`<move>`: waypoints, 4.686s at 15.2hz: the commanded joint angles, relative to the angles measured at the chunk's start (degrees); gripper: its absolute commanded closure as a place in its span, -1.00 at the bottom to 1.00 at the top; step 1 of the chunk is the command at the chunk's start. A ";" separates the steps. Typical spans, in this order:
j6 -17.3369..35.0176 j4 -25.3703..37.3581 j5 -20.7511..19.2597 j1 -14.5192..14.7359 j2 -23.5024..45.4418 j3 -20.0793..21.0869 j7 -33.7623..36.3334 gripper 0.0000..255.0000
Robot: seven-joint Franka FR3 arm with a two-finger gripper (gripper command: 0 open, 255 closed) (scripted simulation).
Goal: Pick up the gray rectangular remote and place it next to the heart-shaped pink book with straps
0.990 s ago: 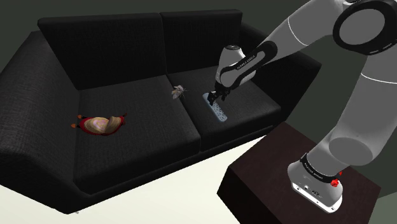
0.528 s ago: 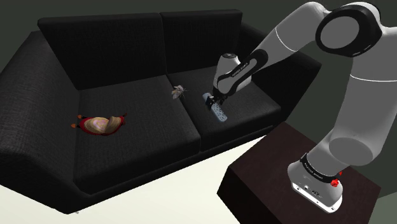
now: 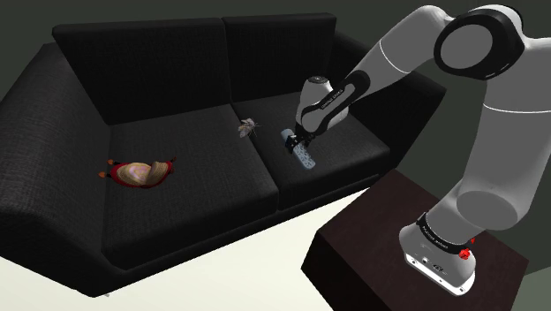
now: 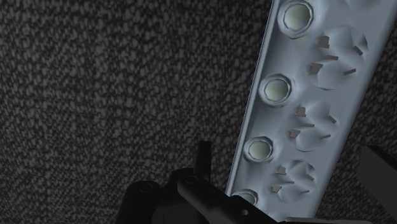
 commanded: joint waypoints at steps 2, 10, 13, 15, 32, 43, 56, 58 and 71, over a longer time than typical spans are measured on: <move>0.00 0.01 0.00 0.00 0.01 0.00 0.00 1.00; 0.00 0.01 0.00 0.00 0.01 0.00 0.00 1.00; -1.84 -0.25 0.18 -0.11 -2.09 0.15 -0.09 1.00; -3.12 -0.32 0.30 -0.18 -3.45 0.23 -0.16 1.00; -14.61 0.92 1.27 -0.57 -13.71 0.70 -0.65 1.00; -22.52 3.66 1.70 -0.68 -18.89 0.78 -0.83 1.00; -25.91 16.27 -2.23 8.78 -9.63 6.38 16.25 1.00; -26.89 19.35 -3.05 10.47 -7.45 7.01 18.87 1.00; -37.92 49.00 -8.17 22.98 11.79 8.72 32.63 1.00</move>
